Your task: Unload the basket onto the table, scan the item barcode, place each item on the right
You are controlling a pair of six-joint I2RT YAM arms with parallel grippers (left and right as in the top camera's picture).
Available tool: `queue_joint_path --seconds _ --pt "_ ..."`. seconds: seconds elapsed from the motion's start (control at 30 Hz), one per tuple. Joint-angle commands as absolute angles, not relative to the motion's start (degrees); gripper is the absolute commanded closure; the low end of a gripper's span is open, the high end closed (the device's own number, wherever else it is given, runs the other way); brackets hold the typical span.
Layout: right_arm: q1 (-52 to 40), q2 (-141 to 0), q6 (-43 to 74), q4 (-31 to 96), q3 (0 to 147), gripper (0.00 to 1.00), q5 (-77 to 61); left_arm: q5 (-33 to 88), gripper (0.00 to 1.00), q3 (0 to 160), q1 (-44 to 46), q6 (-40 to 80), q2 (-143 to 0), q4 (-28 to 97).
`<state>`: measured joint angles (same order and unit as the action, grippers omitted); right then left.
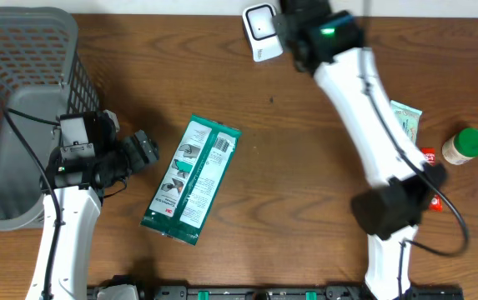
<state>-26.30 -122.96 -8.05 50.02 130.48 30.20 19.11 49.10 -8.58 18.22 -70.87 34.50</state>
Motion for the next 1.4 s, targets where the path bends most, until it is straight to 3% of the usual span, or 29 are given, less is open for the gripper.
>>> queue_joint_path --seconds 0.0,0.13,0.27,0.37,0.57,0.73,0.93,1.1,1.2,1.3,1.37 --pt "-27.00 -127.81 -16.03 44.71 130.87 0.99 41.34 18.33 0.07 49.45 -9.10 18.94 -71.11 34.68" --pt "-27.09 -132.60 -18.92 40.10 130.87 0.99 41.95 18.33 0.07 49.45 -9.10 18.94 -71.11 34.68" --pt "-26.63 -133.45 -9.02 46.54 130.87 0.99 38.37 18.33 0.07 49.45 -9.10 18.94 -71.11 34.68" --pt "-24.80 -132.66 -5.10 52.58 130.89 0.81 32.18 18.33 0.07 49.45 -9.08 18.94 -71.11 34.68" --pt "-16.97 -132.55 -3.40 62.46 130.74 0.65 19.62 18.33 0.07 49.45 -9.08 18.94 -71.11 34.65" --pt "-5.43 -132.66 -3.44 69.78 128.79 0.57 2.22 18.33 0.07 49.45 -9.10 18.94 -71.11 34.68" --pt "6.44 -132.66 -2.59 70.70 122.45 0.46 -6.39 18.33 0.06 49.45 -9.10 18.94 -71.11 34.68" --pt "12.45 -132.66 -7.73 68.16 118.85 0.48 -20.58 18.33 0.07 49.45 -9.10 18.94 -71.11 34.68" --pt "13.30 -132.66 -10.41 64.79 116.46 0.82 -25.78 18.33 0.07 49.45 -9.10 18.94 -71.11 34.68" --pt "12.80 -132.66 -10.66 59.35 112.97 0.98 -25.96 18.33 0.07 49.45 -9.08 18.94 -71.11 34.68" --pt "11.84 -132.66 -10.85 54.48 109.75 0.99 -26.02 18.33 0.07 49.45 -9.08 18.94 -71.11 34.68"
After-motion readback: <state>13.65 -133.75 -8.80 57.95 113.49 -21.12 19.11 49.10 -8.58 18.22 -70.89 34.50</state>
